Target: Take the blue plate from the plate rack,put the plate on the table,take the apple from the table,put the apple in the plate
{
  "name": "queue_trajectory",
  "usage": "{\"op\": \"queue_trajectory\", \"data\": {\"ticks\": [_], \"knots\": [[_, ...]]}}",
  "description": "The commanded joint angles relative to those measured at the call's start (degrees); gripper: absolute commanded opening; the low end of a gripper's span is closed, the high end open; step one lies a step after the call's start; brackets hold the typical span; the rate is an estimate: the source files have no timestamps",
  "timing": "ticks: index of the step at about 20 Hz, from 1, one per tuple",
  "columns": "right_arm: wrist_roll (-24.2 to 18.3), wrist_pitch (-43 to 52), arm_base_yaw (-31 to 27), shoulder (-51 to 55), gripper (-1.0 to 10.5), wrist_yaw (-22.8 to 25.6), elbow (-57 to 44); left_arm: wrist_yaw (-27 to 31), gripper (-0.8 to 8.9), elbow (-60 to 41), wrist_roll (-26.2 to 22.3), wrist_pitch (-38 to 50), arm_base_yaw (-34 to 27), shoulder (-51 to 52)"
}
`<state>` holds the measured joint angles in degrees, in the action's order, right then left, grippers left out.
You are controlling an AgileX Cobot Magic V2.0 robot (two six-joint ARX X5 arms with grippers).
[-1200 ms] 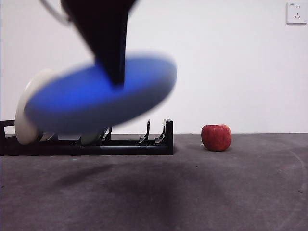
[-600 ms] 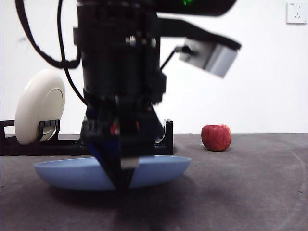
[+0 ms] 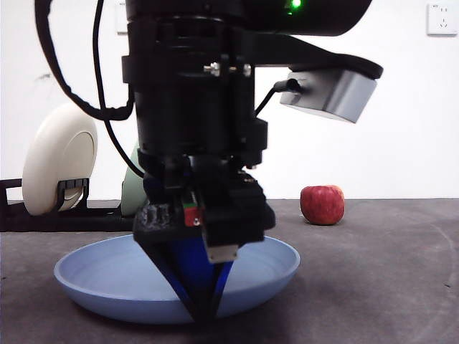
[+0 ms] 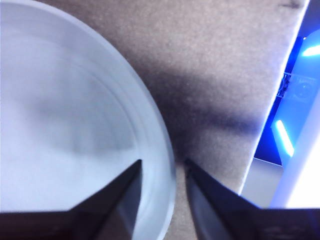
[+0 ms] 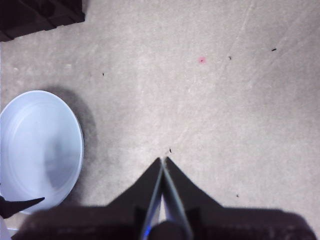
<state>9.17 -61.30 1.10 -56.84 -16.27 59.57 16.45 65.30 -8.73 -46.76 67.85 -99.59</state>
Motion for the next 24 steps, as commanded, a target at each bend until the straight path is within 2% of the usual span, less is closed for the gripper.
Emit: {"op": "queue_trajectory", "data": {"ticks": [1, 4, 7, 8, 11, 13, 16, 20, 24], "knots": [[-0.5, 0.7, 0.1, 0.0, 1.1, 0.2, 0.3, -0.1, 1.65, 0.1, 2.0, -0.1, 0.1, -0.3], [-0.5, 3.3, 0.1, -0.3, 3.6, 0.2, 0.3, -0.4, 1.61, 1.3, 3.6, -2.1, 0.1, 1.4], [-0.3, 8.5, 0.1, -2.0, 7.8, 0.0, 0.3, -2.6, 1.57, 2.4, 6.9, -4.2, 0.1, 6.5], [-0.3, 10.0, 0.3, -3.0, 8.5, -0.3, 0.3, -3.7, 1.57, 2.4, 7.7, -4.2, 0.1, 8.7], [-0.3, 15.0, 3.3, -7.5, 8.9, -0.2, 0.3, -4.7, 1.28, 2.4, 11.6, -4.4, 0.1, 17.7], [-0.4, 18.6, 5.7, -11.5, 8.9, -0.2, 0.3, -4.4, -0.18, 2.4, 13.6, -5.0, 0.1, 23.9], [-0.4, 22.8, 9.2, -18.5, 8.9, 2.5, 2.4, -4.4, -0.09, 2.4, 15.3, -5.1, -0.1, 32.6], [-3.1, 22.3, 12.2, -31.1, 8.9, 7.1, 13.1, -4.0, -0.09, 2.4, 16.3, -7.7, -0.2, 42.5], [-3.5, 22.7, 13.2, -43.7, 8.9, 7.3, 25.5, 0.7, -0.09, 2.4, 20.2, -15.3, -0.2, 48.9]]}}
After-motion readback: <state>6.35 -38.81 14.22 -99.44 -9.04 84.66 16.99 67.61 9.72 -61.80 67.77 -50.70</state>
